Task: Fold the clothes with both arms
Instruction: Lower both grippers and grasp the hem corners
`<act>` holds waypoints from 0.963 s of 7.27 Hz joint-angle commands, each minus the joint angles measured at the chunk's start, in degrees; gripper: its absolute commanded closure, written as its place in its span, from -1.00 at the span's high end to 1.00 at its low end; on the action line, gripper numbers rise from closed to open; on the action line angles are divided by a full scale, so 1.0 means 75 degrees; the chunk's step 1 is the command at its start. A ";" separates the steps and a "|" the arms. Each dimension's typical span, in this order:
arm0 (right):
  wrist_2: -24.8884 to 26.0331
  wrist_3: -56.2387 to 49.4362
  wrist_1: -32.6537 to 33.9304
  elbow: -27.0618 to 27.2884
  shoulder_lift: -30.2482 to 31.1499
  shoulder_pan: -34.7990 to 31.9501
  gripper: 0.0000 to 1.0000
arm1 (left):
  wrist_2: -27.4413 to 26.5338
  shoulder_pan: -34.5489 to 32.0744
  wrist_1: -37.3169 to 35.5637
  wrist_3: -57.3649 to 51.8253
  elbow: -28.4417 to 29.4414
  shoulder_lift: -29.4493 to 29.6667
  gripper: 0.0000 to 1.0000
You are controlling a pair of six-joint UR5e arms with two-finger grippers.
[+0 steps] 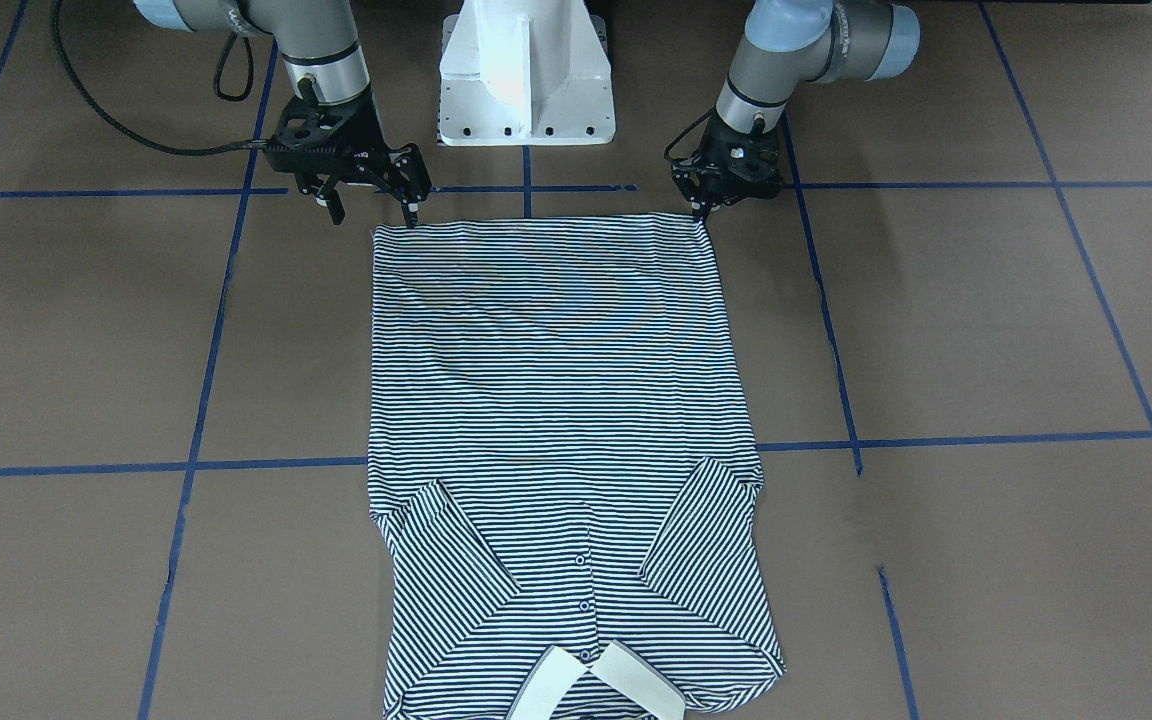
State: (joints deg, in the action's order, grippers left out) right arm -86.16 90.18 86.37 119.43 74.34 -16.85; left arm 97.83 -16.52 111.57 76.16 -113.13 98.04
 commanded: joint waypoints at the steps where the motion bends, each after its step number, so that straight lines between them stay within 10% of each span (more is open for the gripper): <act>1: 0.0459 0.0431 0.0004 -0.0232 0.0095 0.0463 0.48 | 0.0034 0.0000 -0.0004 0.0005 0.0002 0.0018 -1.00; 7: 0.0695 0.0468 0.0004 -0.0525 0.0354 0.0980 0.10 | 0.0081 0.0000 0.0007 -0.0006 -0.0069 0.0334 -1.00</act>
State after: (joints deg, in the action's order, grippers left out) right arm -81.03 93.58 86.40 115.89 77.19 -9.93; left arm 98.40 -16.52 111.60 76.16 -113.42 100.45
